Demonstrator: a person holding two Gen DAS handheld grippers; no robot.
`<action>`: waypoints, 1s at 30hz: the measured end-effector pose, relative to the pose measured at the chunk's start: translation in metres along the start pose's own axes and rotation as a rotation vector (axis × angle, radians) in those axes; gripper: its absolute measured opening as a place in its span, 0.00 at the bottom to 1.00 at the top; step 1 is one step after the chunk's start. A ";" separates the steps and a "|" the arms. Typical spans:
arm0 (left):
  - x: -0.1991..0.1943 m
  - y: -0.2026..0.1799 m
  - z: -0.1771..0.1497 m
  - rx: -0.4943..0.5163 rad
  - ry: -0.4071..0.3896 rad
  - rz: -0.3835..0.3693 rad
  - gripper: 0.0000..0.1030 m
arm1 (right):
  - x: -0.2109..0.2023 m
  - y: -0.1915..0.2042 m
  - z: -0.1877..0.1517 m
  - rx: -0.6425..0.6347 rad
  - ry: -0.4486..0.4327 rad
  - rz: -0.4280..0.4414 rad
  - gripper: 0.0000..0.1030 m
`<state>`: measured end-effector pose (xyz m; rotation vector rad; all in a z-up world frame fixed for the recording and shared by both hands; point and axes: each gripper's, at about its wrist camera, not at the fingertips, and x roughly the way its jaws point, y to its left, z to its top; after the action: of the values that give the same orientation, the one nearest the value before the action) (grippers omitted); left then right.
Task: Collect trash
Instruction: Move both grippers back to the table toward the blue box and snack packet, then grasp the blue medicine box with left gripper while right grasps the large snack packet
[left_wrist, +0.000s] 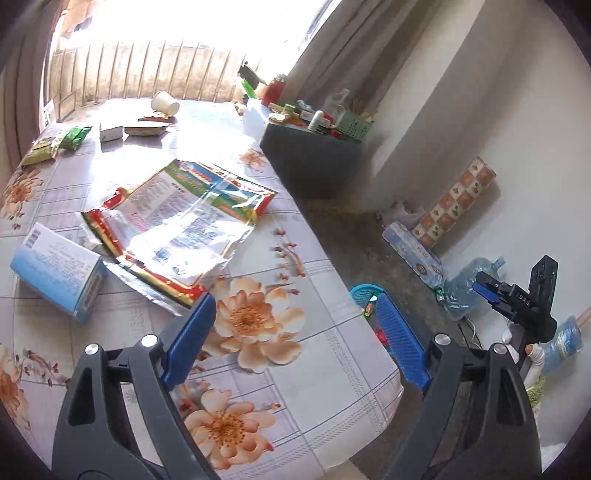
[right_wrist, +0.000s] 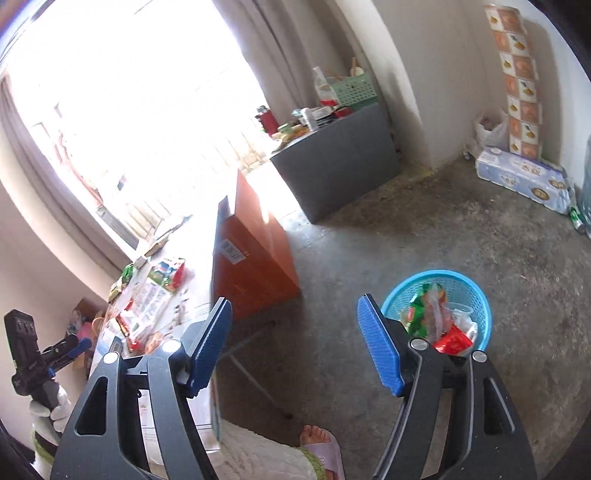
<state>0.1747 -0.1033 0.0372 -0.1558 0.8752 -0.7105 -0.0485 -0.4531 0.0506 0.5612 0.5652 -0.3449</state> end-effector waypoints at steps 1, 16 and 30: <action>-0.011 0.019 -0.006 -0.042 -0.014 0.029 0.84 | 0.008 0.022 0.003 -0.030 0.023 0.053 0.67; -0.085 0.187 -0.064 -0.391 -0.130 0.147 0.85 | 0.232 0.356 -0.056 -0.327 0.544 0.405 0.69; -0.112 0.214 -0.080 -0.426 -0.189 0.120 0.85 | 0.326 0.414 -0.109 -0.382 0.723 0.274 0.69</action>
<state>0.1751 0.1430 -0.0279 -0.5372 0.8372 -0.3827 0.3537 -0.1096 -0.0515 0.3733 1.2036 0.2459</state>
